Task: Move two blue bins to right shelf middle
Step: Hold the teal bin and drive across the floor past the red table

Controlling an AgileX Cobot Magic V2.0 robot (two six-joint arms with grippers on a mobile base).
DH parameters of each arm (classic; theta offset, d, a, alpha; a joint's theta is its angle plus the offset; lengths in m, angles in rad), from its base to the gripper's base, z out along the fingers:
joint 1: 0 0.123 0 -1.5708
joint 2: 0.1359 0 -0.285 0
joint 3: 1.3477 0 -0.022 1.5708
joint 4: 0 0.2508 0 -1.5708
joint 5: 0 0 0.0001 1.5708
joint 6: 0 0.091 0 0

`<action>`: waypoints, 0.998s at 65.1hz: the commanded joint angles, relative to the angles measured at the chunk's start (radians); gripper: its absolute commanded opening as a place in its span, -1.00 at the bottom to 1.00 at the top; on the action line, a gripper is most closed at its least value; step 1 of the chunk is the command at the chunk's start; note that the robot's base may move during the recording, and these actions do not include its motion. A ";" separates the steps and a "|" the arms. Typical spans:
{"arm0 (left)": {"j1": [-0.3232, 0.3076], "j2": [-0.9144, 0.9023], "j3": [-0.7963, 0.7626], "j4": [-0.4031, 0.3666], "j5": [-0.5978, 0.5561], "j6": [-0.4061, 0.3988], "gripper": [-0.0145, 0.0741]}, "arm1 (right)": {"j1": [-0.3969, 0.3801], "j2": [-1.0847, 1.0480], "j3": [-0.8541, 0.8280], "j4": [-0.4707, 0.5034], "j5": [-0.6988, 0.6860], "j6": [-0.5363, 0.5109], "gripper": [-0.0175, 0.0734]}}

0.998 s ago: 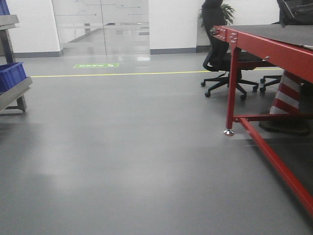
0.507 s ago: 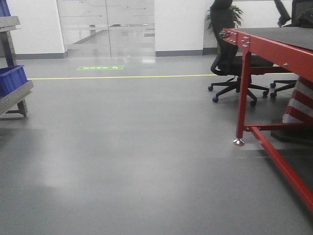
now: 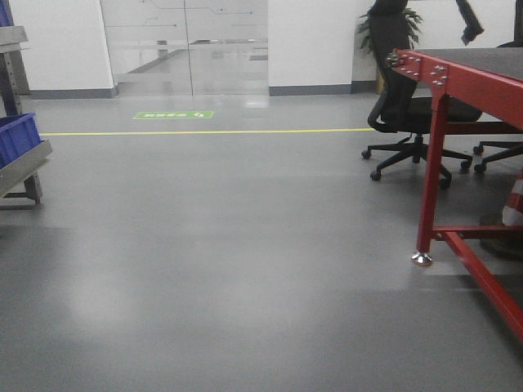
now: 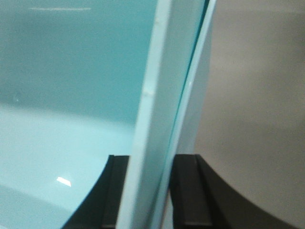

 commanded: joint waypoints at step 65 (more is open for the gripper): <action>0.001 -0.018 -0.014 -0.003 -0.053 0.037 -0.92 | -0.008 -0.023 -0.018 -0.021 -0.083 -0.025 -0.95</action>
